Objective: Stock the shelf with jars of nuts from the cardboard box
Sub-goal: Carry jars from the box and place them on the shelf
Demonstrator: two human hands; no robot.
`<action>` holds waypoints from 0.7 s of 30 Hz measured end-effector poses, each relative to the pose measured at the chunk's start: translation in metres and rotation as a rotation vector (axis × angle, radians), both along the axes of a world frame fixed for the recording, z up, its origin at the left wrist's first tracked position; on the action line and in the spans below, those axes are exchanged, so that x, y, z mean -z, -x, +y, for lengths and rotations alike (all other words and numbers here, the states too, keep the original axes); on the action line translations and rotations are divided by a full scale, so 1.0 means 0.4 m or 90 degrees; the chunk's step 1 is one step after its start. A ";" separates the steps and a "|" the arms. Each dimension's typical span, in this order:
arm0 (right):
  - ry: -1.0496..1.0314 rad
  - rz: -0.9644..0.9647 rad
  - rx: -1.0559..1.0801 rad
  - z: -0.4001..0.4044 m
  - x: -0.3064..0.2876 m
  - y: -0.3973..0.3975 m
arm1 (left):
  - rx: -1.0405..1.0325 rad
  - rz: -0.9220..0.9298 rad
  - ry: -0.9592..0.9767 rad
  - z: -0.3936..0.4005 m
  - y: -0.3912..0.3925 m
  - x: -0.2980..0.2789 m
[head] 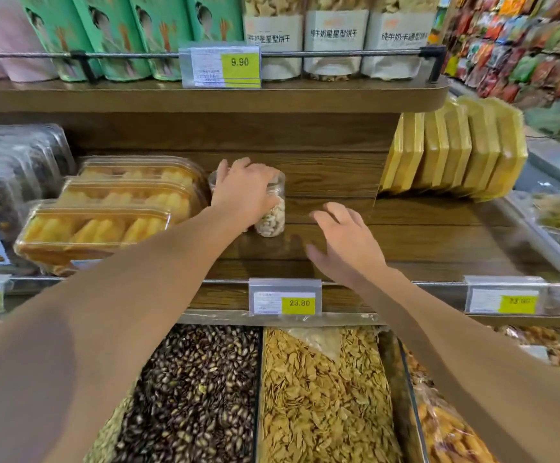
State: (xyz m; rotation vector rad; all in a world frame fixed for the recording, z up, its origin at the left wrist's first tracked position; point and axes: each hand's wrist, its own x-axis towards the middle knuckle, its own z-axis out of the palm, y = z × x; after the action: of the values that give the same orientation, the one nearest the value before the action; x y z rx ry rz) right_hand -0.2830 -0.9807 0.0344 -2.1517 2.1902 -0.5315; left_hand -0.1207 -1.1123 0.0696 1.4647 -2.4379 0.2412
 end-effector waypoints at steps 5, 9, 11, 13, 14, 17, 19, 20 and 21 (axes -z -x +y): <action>-0.012 0.001 -0.004 -0.018 0.021 -0.012 | -0.014 0.008 0.015 -0.021 -0.009 0.014; -0.011 -0.019 -0.002 -0.005 0.001 -0.020 | -0.006 0.016 0.013 -0.003 -0.022 0.003; -0.005 -0.022 0.000 0.017 -0.021 -0.026 | 0.029 0.047 0.022 0.032 -0.039 -0.005; -0.001 -0.020 0.008 0.055 -0.049 -0.037 | 0.079 0.091 0.015 0.087 -0.062 -0.013; 0.000 -0.016 0.015 0.080 -0.063 -0.046 | 0.100 0.106 0.016 0.121 -0.075 -0.016; 0.009 -0.007 0.029 0.170 -0.094 -0.079 | 0.132 0.130 0.006 0.241 -0.122 -0.016; 0.006 0.004 0.043 0.246 -0.107 -0.104 | 0.152 0.132 -0.030 0.333 -0.161 -0.007; 0.005 0.012 0.049 0.287 -0.109 -0.119 | 0.163 0.142 -0.048 0.379 -0.183 0.002; 0.002 0.013 0.052 0.329 -0.108 -0.135 | 0.175 0.151 -0.065 0.423 -0.207 0.013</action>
State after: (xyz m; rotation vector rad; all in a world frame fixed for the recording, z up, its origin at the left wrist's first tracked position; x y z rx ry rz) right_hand -0.2289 -0.8491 0.0777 -2.0862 2.2983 -0.5184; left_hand -0.0378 -0.9431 0.0643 1.1035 -2.4453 -0.1111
